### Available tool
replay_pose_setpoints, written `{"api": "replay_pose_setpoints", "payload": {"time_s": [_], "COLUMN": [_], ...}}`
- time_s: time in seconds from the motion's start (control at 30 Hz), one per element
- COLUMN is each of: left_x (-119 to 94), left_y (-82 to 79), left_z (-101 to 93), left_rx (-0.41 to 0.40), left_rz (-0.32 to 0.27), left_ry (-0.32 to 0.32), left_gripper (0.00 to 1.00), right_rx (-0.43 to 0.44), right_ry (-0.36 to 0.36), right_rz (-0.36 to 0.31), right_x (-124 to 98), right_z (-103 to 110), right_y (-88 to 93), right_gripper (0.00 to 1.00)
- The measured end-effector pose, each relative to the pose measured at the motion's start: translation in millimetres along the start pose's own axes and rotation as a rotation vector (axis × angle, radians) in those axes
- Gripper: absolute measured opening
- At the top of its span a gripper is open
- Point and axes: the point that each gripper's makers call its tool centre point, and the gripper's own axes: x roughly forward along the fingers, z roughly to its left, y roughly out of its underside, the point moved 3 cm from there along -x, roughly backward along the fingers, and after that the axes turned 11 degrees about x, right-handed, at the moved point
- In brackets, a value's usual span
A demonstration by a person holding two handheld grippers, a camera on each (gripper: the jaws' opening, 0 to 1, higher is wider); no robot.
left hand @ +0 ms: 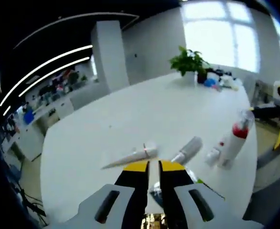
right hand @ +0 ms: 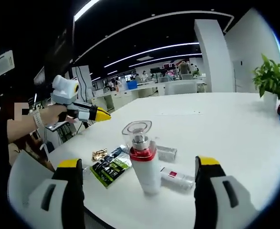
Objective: Arrange the skincare products in the storage area until every visible bottle or jar stands upright without overlapping.
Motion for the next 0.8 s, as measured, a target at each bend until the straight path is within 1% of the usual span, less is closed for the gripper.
{"api": "replay_pose_setpoints", "payload": {"time_s": [0.07, 0.17, 0.23, 0.27, 0.33, 0.37, 0.4, 0.43, 0.47, 0.53, 0.6, 0.67, 0.8], "left_x": [6.1, 15.4, 20.4, 24.6, 31.3, 33.7, 41.8, 44.1, 43.7, 48.8, 55.5, 61.6, 76.5], "left_y": [-0.7, -0.8, -0.9, -0.4, 1.1, 1.0, 2.8, 3.5, 5.3, 7.3, 7.5, 7.6, 10.2], "left_z": [0.1, -1.7, -2.6, -3.5, -5.3, -6.1, 3.4, 3.3, -2.1, 0.0, 0.5, -2.6, -0.3], "left_rx": [-0.019, -0.05, -0.073, -0.099, -0.129, -0.13, -0.141, -0.145, -0.147, -0.162, -0.211, -0.238, -0.235], "left_rz": [0.007, 0.023, 0.028, 0.035, 0.05, 0.049, 0.054, 0.06, 0.07, 0.084, 0.089, 0.089, 0.121], "left_ry": [0.009, 0.024, 0.031, 0.041, 0.061, 0.066, 0.072, 0.075, 0.076, 0.076, 0.078, 0.092, 0.083], "left_gripper": [0.11, 0.21, 0.22, 0.22, 0.26, 0.27, 0.29, 0.29, 0.29, 0.31, 0.33, 0.35, 0.38], "right_rx": [-0.003, -0.001, 0.0, -0.003, -0.006, -0.008, -0.009, -0.008, -0.006, -0.007, -0.005, -0.017, -0.029], "right_ry": [0.008, 0.015, 0.015, 0.018, 0.018, 0.019, 0.019, 0.018, 0.02, 0.027, 0.03, 0.033, 0.042], "right_rz": [0.001, -0.001, -0.004, -0.005, -0.006, -0.006, -0.008, -0.01, -0.012, -0.02, -0.024, -0.022, -0.018], "right_x": [-0.1, -0.3, -0.6, -0.7, -0.7, -0.7, -0.9, -0.9, -1.1, -1.7, -2.2, -2.0, -1.9], "right_z": [-0.9, -2.0, -2.1, -2.3, -2.0, -2.1, -2.0, -2.0, -2.3, -3.5, -4.0, -3.6, -4.7], "right_y": [0.1, 0.0, -0.4, -0.6, -0.8, -0.8, -1.0, -1.3, -1.7, -2.8, -3.3, -3.1, -2.7], "right_gripper": [0.98, 0.98, 0.98, 0.98, 0.98, 0.98, 0.98, 0.98, 0.98, 0.98, 0.98, 0.97, 0.98]}}
